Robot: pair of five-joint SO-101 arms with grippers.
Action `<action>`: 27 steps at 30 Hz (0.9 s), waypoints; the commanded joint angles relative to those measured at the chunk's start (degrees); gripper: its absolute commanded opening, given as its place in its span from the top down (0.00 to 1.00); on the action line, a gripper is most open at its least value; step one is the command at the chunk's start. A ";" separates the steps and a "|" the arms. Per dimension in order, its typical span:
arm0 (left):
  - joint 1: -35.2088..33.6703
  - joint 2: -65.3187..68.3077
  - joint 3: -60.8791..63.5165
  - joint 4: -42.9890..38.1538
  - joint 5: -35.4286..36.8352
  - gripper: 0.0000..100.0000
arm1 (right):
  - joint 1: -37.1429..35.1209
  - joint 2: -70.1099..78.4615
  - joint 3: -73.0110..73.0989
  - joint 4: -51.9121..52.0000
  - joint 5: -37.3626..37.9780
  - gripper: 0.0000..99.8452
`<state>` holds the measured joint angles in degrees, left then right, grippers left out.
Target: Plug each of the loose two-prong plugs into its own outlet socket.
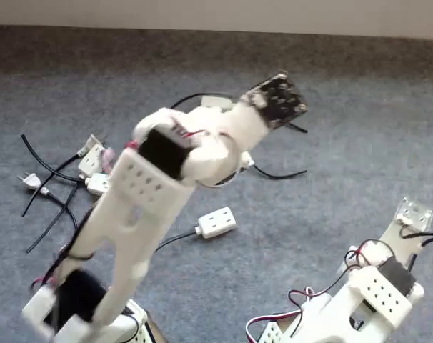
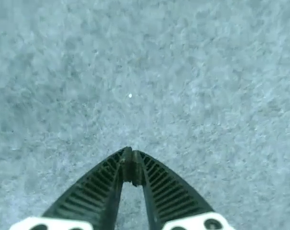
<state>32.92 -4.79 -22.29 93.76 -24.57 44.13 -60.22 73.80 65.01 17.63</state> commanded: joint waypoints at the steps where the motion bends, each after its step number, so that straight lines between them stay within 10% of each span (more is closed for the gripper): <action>1: 2.86 12.00 -18.86 8.97 -0.09 0.99 | 0.66 -0.57 6.55 -4.62 0.18 0.99; 27: -0.66 10.86 5.67 8.62 -21.98 0.99 | 0.22 -0.57 13.05 -8.92 0.18 0.99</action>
<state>33.54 8.31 -16.75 102.11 -45.05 44.13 -60.66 86.46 57.71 17.63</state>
